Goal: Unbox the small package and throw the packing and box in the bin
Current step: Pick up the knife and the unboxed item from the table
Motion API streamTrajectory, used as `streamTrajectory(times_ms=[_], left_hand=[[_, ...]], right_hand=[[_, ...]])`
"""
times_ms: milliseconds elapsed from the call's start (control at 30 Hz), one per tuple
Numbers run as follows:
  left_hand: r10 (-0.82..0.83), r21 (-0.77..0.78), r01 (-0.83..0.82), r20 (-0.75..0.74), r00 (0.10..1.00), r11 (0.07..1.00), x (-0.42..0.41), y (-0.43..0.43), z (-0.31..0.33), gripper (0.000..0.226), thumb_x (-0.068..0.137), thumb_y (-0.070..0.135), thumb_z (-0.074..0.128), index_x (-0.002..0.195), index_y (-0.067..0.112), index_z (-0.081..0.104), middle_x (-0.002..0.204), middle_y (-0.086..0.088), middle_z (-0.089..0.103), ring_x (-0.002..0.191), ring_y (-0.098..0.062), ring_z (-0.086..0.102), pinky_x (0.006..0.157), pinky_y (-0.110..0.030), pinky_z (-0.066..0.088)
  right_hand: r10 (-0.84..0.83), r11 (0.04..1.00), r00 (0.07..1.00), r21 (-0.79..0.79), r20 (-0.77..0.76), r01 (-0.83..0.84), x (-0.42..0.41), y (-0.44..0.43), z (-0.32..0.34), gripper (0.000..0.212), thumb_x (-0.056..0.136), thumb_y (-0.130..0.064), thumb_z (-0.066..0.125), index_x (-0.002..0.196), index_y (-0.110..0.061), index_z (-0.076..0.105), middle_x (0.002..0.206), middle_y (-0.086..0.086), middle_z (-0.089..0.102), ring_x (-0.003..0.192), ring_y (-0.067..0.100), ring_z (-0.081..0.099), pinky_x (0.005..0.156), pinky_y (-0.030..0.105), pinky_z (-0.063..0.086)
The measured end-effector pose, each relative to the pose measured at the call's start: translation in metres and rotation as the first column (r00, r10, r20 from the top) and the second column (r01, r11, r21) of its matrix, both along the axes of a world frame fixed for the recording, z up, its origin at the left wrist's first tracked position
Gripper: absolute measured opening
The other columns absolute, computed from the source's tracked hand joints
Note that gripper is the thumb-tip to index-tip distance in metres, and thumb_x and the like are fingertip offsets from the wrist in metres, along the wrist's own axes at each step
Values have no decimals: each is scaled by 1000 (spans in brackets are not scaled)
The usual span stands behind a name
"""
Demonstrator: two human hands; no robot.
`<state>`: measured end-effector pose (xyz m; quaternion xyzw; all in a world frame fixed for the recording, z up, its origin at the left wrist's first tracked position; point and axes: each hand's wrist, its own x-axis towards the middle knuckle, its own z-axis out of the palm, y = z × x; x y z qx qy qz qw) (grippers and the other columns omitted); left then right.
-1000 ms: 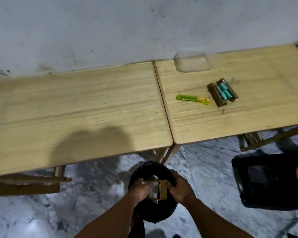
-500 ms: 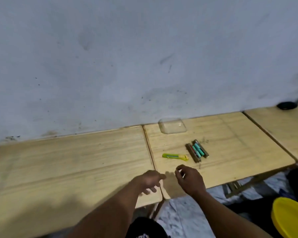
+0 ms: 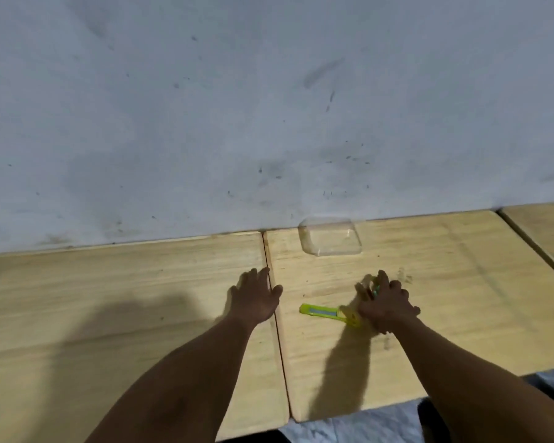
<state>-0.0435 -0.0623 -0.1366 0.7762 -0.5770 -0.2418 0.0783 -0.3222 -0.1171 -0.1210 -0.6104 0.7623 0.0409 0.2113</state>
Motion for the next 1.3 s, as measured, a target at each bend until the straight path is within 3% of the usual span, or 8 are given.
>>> streamTrajectory(times_ms=[133, 233, 567, 667, 800, 933, 1067, 1300], left_hand=[[-48, -11, 50, 145, 988, 999, 2, -5, -40, 67, 97, 58, 25, 154, 23, 16, 163, -9, 12, 150, -29, 4, 115, -59, 14], [-59, -71, 77, 220, 974, 994, 2, 3, -63, 72, 94, 60, 13, 154, 20, 21, 162, -12, 15, 150, -33, 9, 114, -65, 13], [-19, -197, 71, 255, 967, 978, 3, 7, -82, 67, 97, 57, 18, 155, 23, 20, 163, -7, 10, 151, -26, 3, 118, -59, 4], [52, -226, -15, 158, 986, 974, 0, -2, -76, 66, 94, 54, 24, 151, 21, 33, 160, -7, 25, 150, -26, 15, 116, -58, 7], [189, -286, -227, -155, 970, 931, -17, -44, -52, 56, 100, 38, 39, 151, 15, 30, 157, -10, 31, 149, -28, 19, 121, -48, 15], [258, -270, -416, -470, 844, 868, -50, -102, -21, 54, 100, 38, 43, 151, 23, 31, 154, -6, 38, 141, -27, 36, 114, -43, 33], [398, -66, -625, -718, 571, 778, -83, -149, 0, 49, 102, 28, 42, 150, 19, 35, 151, -9, 42, 138, -29, 39, 112, -37, 33], [526, 94, -753, -772, 358, 651, -110, -177, -1, 44, 102, 17, 42, 145, 11, 44, 147, -12, 47, 134, -30, 45, 106, -31, 36]], right_hand=[[-20, 1000, 999, -17, -45, 19, -5, -14, -19, 92, 84, -65, 55, 153, -31, 4, 146, 8, 33, 133, 31, 33, 95, 54, 41], [-26, 999, 999, -47, -32, 24, -10, -19, -27, 101, 77, -61, 64, 152, -29, 4, 140, 10, 35, 129, 33, 36, 92, 52, 44], [69, 987, 996, -151, 57, -60, -27, -23, -28, 83, 76, -43, 70, 145, -29, 27, 128, 6, 52, 113, 31, 54, 82, 42, 50], [143, 963, 988, -240, 55, -126, -26, -36, -13, 89, 73, -36, 73, 148, -29, 25, 128, 5, 52, 112, 29, 53, 78, 42, 51], [308, 888, 951, -360, 5, -285, -11, -77, 18, 98, 66, -24, 72, 150, -29, 22, 128, 3, 51, 112, 27, 51, 74, 39, 53], [519, 784, 851, -351, -81, -512, 12, -129, 44, 95, 67, -24, 69, 150, -32, 23, 128, 1, 51, 112, 25, 51, 72, 33, 48], [683, 680, 716, -231, -146, -696, 35, -168, 47, 97, 65, -25, 68, 151, -33, 23, 128, 0, 50, 113, 24, 50, 75, 32, 46], [808, 555, 554, -56, -200, -830, 50, -192, 25, 96, 69, -28, 69, 152, -33, 21, 126, 1, 47, 117, 24, 46, 94, 41, 36]])
